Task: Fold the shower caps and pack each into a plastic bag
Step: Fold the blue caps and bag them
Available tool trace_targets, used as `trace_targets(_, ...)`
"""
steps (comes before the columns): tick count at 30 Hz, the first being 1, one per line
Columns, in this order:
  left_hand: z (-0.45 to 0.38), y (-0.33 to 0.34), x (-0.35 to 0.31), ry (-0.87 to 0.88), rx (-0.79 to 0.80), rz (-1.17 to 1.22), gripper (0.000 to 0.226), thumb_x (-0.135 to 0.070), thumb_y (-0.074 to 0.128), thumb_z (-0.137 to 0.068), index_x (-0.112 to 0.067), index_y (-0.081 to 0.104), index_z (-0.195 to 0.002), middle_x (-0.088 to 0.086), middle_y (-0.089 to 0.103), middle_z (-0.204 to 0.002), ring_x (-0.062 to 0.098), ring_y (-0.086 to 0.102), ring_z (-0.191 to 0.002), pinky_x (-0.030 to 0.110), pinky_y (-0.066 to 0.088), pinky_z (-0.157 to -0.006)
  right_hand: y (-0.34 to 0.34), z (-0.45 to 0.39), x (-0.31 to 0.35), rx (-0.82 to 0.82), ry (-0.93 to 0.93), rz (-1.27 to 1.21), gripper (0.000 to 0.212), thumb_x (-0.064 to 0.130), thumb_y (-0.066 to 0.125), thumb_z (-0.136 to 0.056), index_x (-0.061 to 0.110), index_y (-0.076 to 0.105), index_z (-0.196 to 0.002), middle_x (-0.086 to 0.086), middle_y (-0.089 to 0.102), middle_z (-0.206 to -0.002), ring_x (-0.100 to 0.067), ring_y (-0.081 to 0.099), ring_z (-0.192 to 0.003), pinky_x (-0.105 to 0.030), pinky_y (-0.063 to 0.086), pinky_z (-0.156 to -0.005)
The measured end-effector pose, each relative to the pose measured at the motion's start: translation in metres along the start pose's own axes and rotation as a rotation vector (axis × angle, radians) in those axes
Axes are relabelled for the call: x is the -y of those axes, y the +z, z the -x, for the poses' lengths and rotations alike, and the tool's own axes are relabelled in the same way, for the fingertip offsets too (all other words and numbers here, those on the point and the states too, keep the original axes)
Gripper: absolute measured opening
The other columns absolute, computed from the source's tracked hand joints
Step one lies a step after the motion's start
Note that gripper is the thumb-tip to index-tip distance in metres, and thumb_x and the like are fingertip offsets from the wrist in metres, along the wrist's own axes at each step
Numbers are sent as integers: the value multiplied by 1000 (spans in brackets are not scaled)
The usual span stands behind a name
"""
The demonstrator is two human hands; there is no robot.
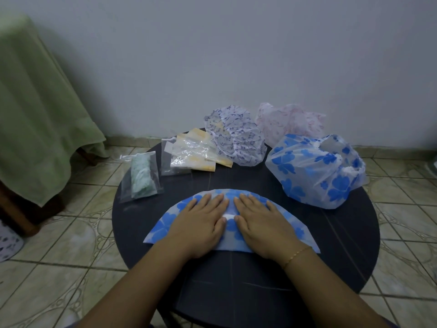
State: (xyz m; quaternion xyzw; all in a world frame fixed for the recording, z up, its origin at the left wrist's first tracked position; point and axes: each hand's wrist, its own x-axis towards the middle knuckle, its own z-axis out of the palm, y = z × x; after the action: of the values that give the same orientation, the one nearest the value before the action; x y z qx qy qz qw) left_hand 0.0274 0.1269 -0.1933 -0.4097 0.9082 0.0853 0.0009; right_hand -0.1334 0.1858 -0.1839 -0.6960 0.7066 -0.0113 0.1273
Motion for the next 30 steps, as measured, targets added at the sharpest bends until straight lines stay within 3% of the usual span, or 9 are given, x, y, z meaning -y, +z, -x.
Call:
trace_targets(5, 0, 1, 12, -80, 19, -1, 58, -53, 7, -95, -35, -2, -150, -14, -7, -158, 12, -12, -145, 31, -7, -115, 0, 4, -9, -8, 44, -20, 57, 47, 15, -100, 27, -3, -150, 9, -9, -158, -6, -10, -144, -35, -7, -116)
trace_targets(19, 23, -6, 29, -161, 51, 81, 52, -44, 12, -101, -35, -2, -149, -16, -10, -156, 7, -12, -144, 31, -3, -117, -6, 40, -55, -23, 143, -18, 57, 49, 11, -99, 29, -6, -150, 11, -9, -158, -5, -11, -144, -34, -7, -116)
trace_targets(21, 28, -7, 26, -175, 49, 86, 51, -41, 14, -101, -34, 0, -150, -15, -8, -157, 8, -9, -144, 31, -1, -117, -5, 42, -56, -91, 168, 9, 59, 50, 19, -99, 25, 6, -151, 6, 0, -159, -10, -3, -146, -34, -1, -117)
trace_targets(23, 34, -10, 24, -197, 26, 60, 51, -38, 18, -101, -33, 6, -151, -13, -2, -158, 10, -3, -145, 32, 5, -117, -4, 45, -52, -292, 130, 53, 55, 46, 43, -96, 19, 37, -143, -4, 28, -154, -21, 25, -142, -40, 21, -113)
trace_targets(25, 40, -12, 23, -229, -48, 8, 53, -40, 26, -99, -32, 17, -150, -11, 11, -158, 11, 11, -144, 31, 14, -114, -2, 47, -46, -525, 36, 76, 39, 31, 75, -76, 15, 69, -111, -9, 63, -120, -30, 60, -107, -43, 47, -85)
trace_targets(27, 46, -14, 21, -279, -130, -30, 53, -48, 34, -94, -34, 31, -145, -12, 29, -151, 10, 27, -137, 30, 22, -109, 1, 48, -36, -642, 11, 63, 26, 22, 84, -62, 17, 75, -86, -3, 67, -85, -25, 63, -74, -35, 47, -61)
trace_targets(28, 49, -16, 21, -306, -159, -37, 53, -53, 37, -91, -36, 36, -142, -13, 35, -146, 10, 33, -132, 29, 25, -107, 2, 49, -30, -623, 26, 59, 22, 23, 83, -64, 18, 75, -84, 0, 65, -80, -23, 60, -70, -33, 45, -58)
trace_targets(30, 55, -18, 21, -352, -182, -51, 53, -61, 39, -87, -38, 44, -134, -14, 43, -135, 10, 40, -124, 29, 28, -101, 2, 47, -18, -547, 73, 40, 25, 38, 69, -81, 21, 73, -99, 3, 66, -90, -21, 60, -84, -34, 44, -67)
